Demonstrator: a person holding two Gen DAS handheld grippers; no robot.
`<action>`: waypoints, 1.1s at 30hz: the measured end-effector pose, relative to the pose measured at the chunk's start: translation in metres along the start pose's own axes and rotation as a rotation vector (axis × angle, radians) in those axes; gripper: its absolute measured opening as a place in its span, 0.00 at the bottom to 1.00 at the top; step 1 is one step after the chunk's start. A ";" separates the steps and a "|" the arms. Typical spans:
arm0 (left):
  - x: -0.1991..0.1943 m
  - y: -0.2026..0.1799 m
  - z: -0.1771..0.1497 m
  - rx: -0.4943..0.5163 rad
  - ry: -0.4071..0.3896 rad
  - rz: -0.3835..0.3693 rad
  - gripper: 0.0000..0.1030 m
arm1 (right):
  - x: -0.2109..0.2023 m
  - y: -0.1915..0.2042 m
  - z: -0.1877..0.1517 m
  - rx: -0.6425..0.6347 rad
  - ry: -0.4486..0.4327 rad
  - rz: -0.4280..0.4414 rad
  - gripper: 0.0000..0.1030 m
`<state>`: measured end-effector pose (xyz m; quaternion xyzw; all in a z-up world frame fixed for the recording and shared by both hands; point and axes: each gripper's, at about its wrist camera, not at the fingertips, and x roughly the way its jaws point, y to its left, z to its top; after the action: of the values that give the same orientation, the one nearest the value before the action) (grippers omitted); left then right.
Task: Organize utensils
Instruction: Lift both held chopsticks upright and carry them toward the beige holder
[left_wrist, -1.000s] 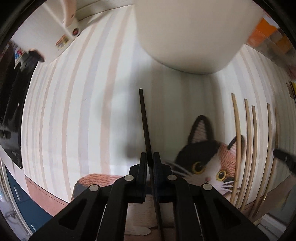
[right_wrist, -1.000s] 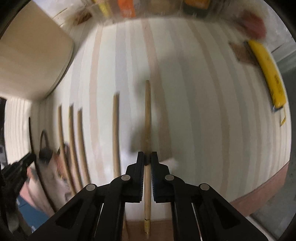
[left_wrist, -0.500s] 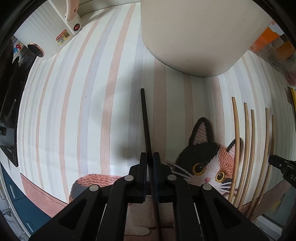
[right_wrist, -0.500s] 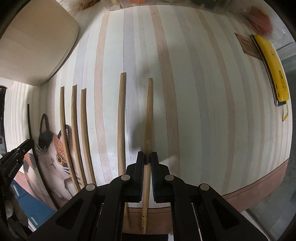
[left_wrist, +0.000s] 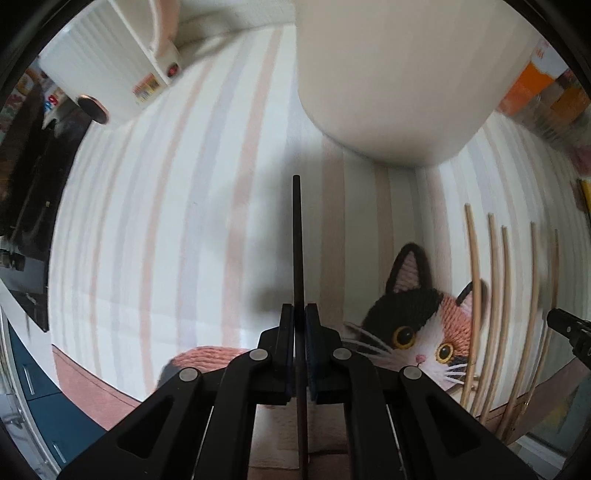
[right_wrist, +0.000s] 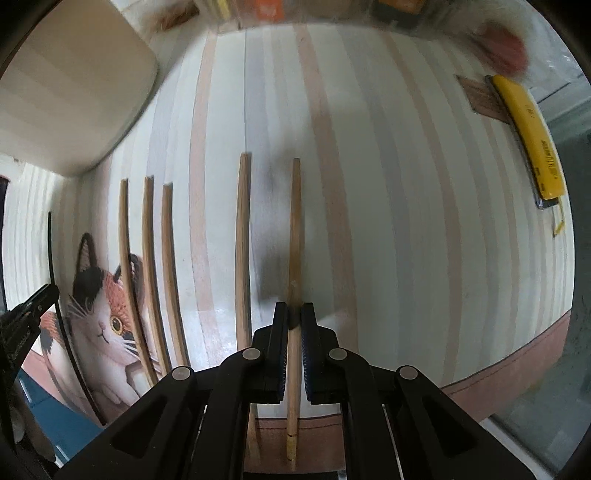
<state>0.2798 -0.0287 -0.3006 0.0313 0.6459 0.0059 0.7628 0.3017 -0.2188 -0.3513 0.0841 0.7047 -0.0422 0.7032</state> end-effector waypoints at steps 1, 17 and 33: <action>-0.008 0.001 0.000 -0.002 -0.019 -0.002 0.03 | -0.006 0.000 -0.001 0.002 -0.021 0.000 0.07; -0.089 0.000 0.007 -0.013 -0.213 -0.016 0.03 | -0.095 0.000 0.000 -0.007 -0.250 0.041 0.07; -0.159 0.023 0.022 -0.083 -0.363 -0.077 0.02 | -0.162 0.013 0.017 -0.053 -0.397 0.125 0.07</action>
<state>0.2757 -0.0143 -0.1396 -0.0247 0.4977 -0.0025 0.8670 0.3200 -0.2186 -0.1885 0.0993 0.5467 0.0045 0.8314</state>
